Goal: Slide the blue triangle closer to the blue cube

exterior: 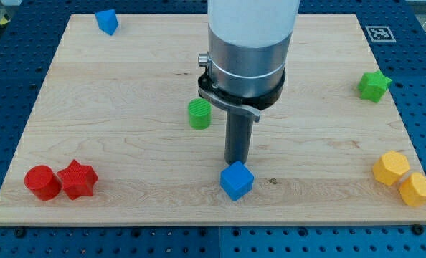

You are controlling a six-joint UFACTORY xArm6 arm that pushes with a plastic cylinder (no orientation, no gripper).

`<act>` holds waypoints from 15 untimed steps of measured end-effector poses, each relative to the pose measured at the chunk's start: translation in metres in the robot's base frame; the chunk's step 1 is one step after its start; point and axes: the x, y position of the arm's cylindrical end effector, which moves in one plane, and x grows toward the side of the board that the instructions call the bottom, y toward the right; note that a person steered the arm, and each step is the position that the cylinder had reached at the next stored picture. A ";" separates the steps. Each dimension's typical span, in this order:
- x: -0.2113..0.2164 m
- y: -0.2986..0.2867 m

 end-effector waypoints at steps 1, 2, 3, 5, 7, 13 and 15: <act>0.004 0.000; 0.004 0.001; -0.002 -0.030; -0.081 -0.176; -0.207 -0.261; -0.338 -0.252; -0.303 -0.246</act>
